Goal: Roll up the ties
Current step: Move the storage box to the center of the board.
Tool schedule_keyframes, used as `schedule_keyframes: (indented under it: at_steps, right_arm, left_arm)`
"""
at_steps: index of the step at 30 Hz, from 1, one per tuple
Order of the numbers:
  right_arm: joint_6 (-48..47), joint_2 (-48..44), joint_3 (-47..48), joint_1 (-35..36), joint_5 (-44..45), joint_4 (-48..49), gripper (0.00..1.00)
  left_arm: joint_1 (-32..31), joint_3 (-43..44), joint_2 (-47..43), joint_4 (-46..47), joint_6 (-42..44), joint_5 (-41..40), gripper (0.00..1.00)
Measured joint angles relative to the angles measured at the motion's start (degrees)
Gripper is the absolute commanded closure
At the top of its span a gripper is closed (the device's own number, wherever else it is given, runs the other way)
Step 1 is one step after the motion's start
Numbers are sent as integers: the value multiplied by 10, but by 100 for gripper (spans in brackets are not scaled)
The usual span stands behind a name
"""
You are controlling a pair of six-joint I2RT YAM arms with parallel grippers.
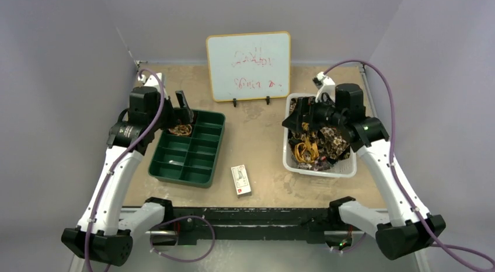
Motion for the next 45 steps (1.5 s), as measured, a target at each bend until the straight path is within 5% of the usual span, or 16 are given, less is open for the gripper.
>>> schedule_keyframes:
  at_steps: [10,18,34,45]
  right_arm:
    - [23,75,-9,166,28,10,1]
    - [96,209,-38,287,100,65,1]
    - [140,257,-57,260,357,0,1]
    - [96,217,-94,123,356,-13,1]
  left_arm:
    - [1,-26,-55,-6,-31,-2,0]
    - [-31,-158,-89,44,-92,186,3]
    - [-327,-235,-4,102,-167,170,9]
    - [-353,-266,15,104,-213,94,9]
